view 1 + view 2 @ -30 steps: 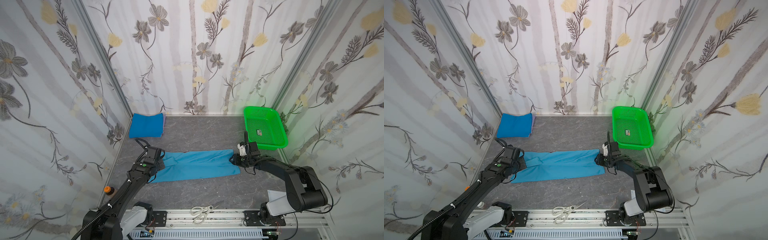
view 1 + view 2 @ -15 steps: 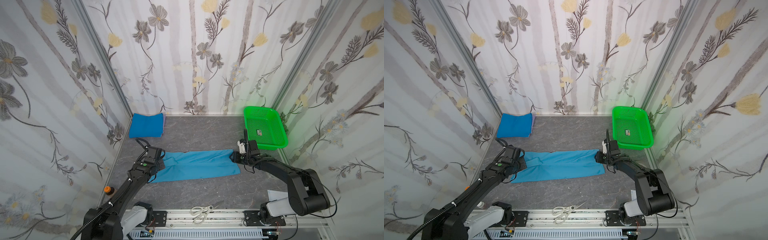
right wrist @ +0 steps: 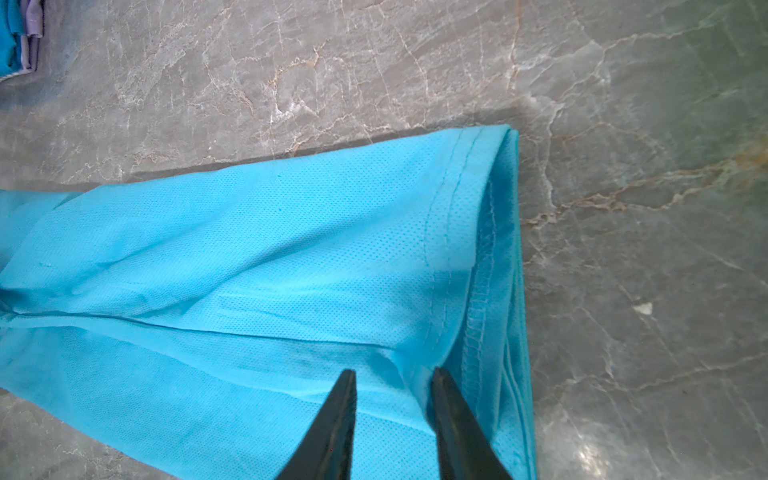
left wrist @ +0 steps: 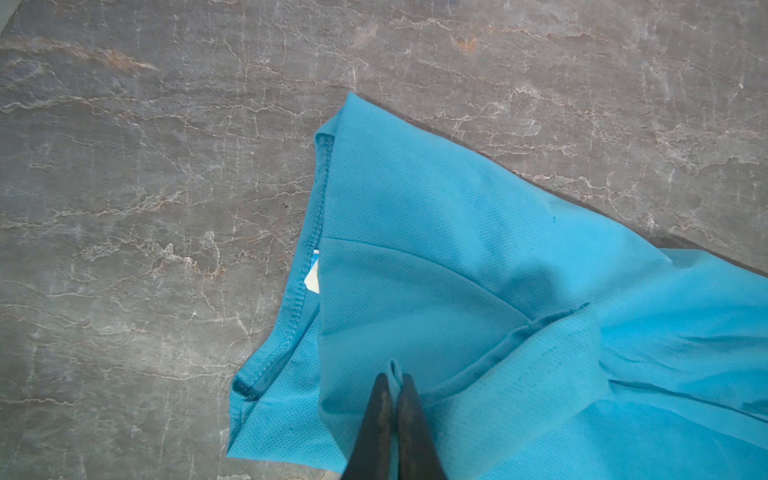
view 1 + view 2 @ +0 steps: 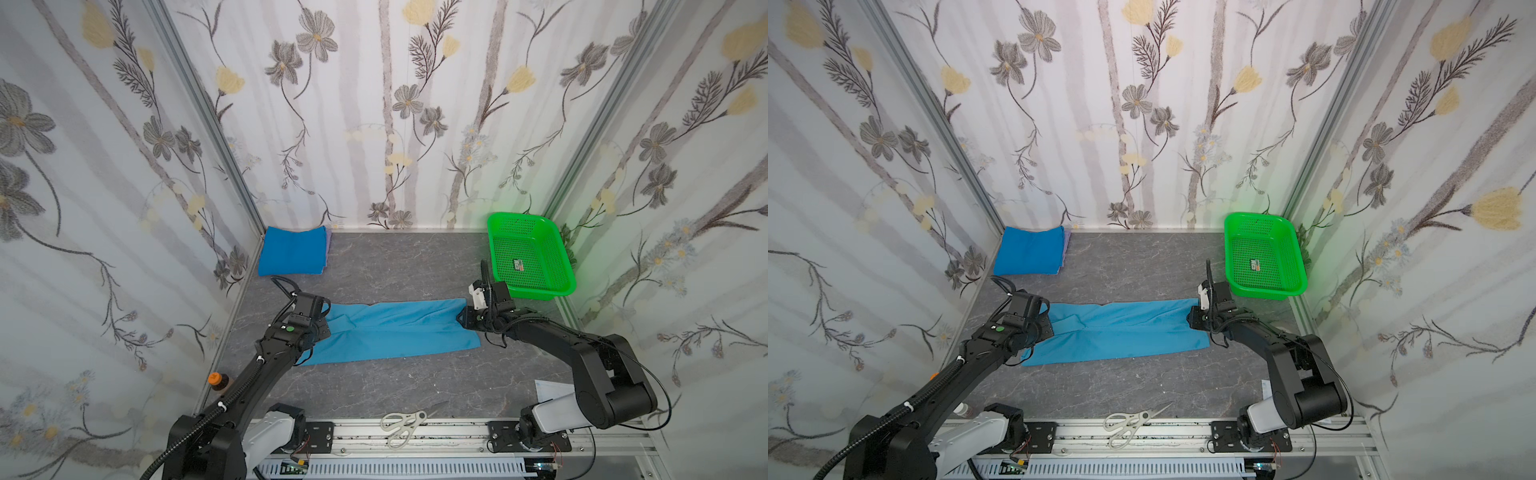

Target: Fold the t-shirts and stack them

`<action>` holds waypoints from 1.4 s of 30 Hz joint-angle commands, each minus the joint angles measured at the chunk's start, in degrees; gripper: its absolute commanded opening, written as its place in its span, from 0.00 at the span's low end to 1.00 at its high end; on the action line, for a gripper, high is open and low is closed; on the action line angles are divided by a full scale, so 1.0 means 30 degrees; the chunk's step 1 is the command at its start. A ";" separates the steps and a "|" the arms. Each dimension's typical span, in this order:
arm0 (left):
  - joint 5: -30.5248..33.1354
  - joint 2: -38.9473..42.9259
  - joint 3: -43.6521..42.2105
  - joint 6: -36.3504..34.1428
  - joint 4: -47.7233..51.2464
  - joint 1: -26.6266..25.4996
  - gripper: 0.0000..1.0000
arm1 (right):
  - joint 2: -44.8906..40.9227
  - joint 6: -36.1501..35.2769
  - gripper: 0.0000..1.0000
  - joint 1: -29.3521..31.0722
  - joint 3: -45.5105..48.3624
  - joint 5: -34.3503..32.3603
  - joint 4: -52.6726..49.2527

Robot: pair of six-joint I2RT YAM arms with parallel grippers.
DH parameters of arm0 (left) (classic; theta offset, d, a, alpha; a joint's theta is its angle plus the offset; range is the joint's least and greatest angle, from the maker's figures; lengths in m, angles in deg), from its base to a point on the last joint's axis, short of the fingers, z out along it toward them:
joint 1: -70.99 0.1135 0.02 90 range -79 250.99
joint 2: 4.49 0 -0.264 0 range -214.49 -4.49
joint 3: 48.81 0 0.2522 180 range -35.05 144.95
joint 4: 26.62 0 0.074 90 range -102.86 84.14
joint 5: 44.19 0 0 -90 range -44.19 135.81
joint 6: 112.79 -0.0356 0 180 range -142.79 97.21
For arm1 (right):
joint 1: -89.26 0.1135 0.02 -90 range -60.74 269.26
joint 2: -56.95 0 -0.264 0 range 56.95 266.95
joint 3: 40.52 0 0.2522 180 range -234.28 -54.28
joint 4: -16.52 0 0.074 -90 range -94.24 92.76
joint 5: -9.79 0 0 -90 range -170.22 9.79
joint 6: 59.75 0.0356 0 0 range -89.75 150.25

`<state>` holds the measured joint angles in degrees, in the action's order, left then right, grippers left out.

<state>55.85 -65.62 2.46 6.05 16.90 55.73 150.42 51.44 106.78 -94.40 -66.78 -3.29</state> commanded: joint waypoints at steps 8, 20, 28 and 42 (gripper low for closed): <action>0.0219 0.0044 0.0119 0.0022 -0.0155 -0.0004 0.00 | 0.0804 -0.0032 0.23 -0.0031 -0.0181 -0.0454 0.0237; 0.0215 -0.0119 0.0292 -0.0011 -0.0216 0.0017 0.00 | 0.0594 -0.0142 0.00 -0.0390 -0.0289 -0.0686 -0.0028; -0.0236 -0.0159 0.1917 -0.0281 0.0184 0.0004 0.00 | -0.1598 -0.0698 0.00 -0.0996 -0.1026 0.1243 -0.0124; -0.2352 -0.9057 1.2679 -0.2952 -0.0843 0.1691 0.00 | 0.4386 -0.1437 0.00 -0.3816 -0.9712 0.4712 0.0307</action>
<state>50.21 -89.00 36.91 -0.77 15.61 59.77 160.26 47.92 95.65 -119.42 -56.12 -3.90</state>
